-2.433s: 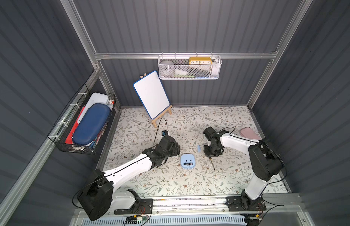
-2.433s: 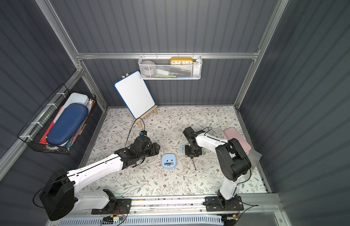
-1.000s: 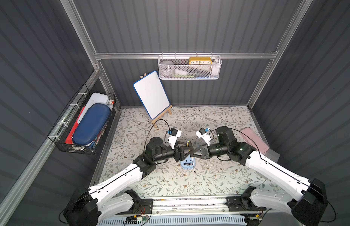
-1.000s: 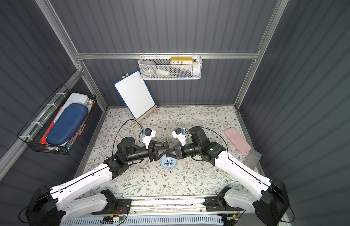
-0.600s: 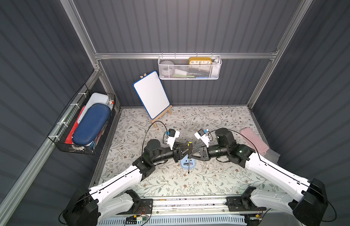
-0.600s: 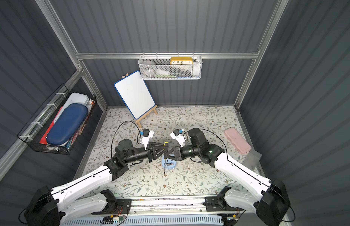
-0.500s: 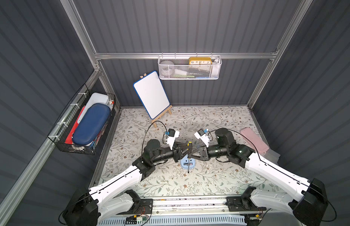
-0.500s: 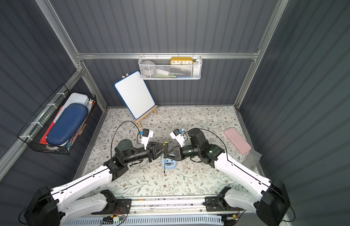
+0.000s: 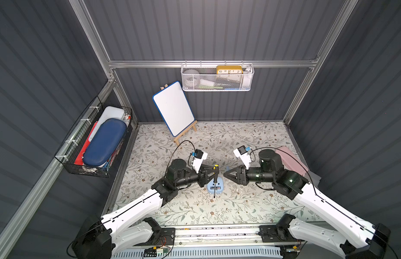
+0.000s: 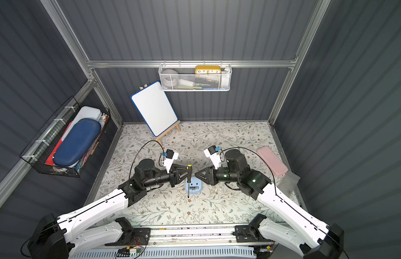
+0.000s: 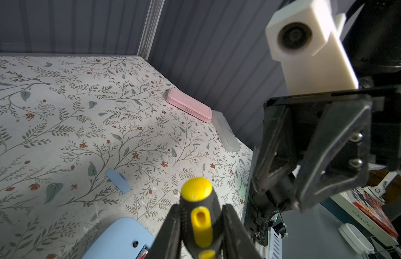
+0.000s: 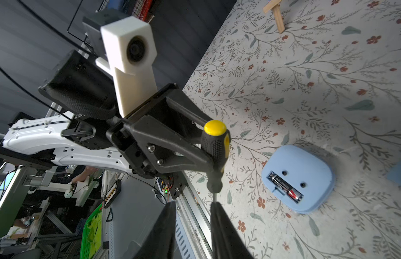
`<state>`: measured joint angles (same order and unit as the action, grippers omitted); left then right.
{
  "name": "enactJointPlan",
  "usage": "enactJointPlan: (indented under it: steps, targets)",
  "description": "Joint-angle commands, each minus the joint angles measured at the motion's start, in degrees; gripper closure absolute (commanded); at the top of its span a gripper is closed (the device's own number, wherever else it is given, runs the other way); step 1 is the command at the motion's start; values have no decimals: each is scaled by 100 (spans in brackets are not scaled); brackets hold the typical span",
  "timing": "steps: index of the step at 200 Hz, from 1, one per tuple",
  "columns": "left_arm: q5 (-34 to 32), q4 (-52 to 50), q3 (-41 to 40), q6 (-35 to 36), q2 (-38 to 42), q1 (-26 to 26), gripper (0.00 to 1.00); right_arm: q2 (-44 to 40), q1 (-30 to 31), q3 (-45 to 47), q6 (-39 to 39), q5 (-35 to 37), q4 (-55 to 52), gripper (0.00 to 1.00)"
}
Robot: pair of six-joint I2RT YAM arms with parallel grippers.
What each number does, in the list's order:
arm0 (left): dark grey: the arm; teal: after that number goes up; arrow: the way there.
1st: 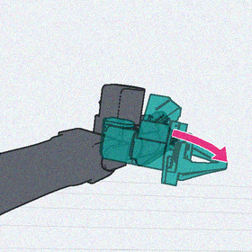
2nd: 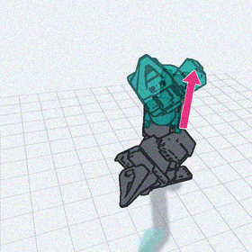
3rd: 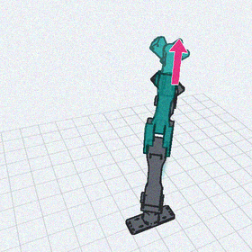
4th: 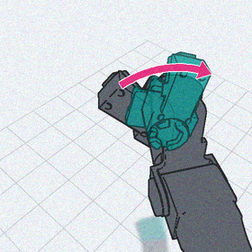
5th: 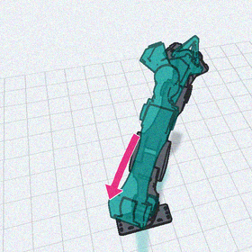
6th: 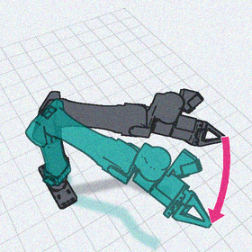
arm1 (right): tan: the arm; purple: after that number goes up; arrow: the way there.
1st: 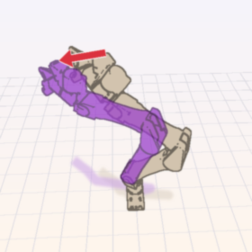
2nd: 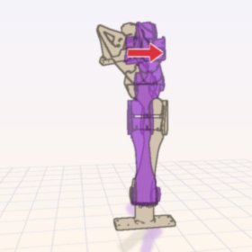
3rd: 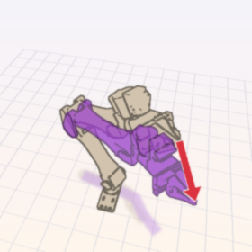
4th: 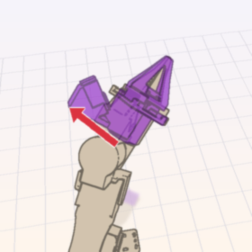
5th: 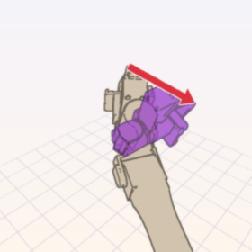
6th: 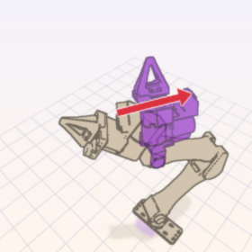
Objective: Remove the battery from the alarm
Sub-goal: Pick up the screwdriver from the center of the board.
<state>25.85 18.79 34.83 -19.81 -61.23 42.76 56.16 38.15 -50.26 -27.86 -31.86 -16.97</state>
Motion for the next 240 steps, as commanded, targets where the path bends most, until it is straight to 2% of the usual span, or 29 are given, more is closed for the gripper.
enactJointPlan:
  steps: [1, 30, 87, 117, 191, 240]
  targets:
    - [266, 5, 192, 434, 58, -5, 100, 155, -58, -18, -180, 334, 135, 67]
    - [484, -20, 232, 624, 87, -8, 100, 289, -86, -22, -447, 522, 470, 66]
    - [655, -50, 296, 733, -20, -5, 100, 613, -106, -49, -743, 115, 981, 63]
    - [634, -100, 302, 764, -63, -8, 100, 529, -106, -74, -817, 156, 983, 61]
    - [-334, -372, 517, 1127, -311, 173, 100, 515, -108, -580, -633, 263, 104, 57]
    - [-493, -470, 641, 1223, -324, 360, 100, 720, -106, -539, -634, 193, 145, 56]
